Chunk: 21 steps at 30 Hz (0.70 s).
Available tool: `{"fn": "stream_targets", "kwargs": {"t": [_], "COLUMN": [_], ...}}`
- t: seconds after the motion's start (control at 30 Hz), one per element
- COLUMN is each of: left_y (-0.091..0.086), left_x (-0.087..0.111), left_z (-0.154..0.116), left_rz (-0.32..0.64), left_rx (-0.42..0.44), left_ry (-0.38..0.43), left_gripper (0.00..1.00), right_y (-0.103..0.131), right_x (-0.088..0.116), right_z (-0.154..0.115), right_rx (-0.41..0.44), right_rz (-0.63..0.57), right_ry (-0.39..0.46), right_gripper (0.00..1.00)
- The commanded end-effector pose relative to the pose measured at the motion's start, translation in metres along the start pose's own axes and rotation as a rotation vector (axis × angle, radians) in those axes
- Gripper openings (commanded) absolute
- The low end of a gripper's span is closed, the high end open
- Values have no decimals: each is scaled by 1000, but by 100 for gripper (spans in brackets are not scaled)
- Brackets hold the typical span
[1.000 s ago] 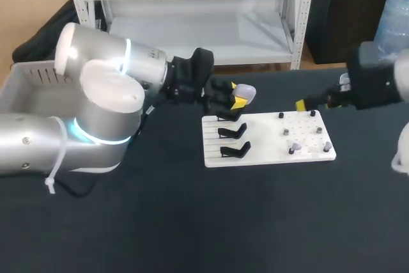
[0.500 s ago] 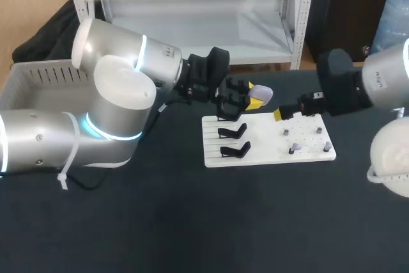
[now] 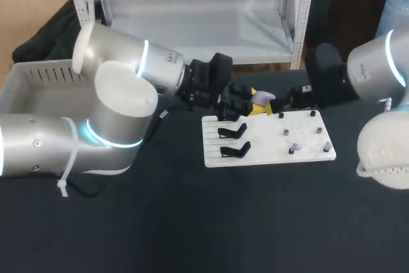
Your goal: Pick up each earbud case from the left stands, insert the matching earbuds, close the lid, and place the case in the box.
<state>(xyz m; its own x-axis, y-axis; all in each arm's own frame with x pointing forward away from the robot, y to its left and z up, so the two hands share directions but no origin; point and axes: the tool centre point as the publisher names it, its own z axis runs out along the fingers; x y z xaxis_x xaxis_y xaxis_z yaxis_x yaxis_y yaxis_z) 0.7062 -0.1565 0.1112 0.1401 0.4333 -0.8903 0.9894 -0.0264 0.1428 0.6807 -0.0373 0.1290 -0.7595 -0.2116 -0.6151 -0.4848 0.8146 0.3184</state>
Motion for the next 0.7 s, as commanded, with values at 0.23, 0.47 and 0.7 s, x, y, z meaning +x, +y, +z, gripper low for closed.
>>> {"fn": "stream_targets", "kwargs": {"t": [0.23,0.47,0.7], "left_y": [-8,-12,-16], "left_x": [-2,-5,3], "left_z": [-2,-1,0], "left_rz": [18,33,8], "left_rx": [-1,10,14], "left_ry": [-25,-31,-37], "left_gripper": [0,0,0], "right_y": [-7,-8,-7], "right_x": [-5,-9,-17], "right_z": [1,-2,-16], "right_rx": [6,14,46], "right_rz": [24,22,3], "right_ry": [-5,-5,-47], "right_gripper": [100,100,100]}}
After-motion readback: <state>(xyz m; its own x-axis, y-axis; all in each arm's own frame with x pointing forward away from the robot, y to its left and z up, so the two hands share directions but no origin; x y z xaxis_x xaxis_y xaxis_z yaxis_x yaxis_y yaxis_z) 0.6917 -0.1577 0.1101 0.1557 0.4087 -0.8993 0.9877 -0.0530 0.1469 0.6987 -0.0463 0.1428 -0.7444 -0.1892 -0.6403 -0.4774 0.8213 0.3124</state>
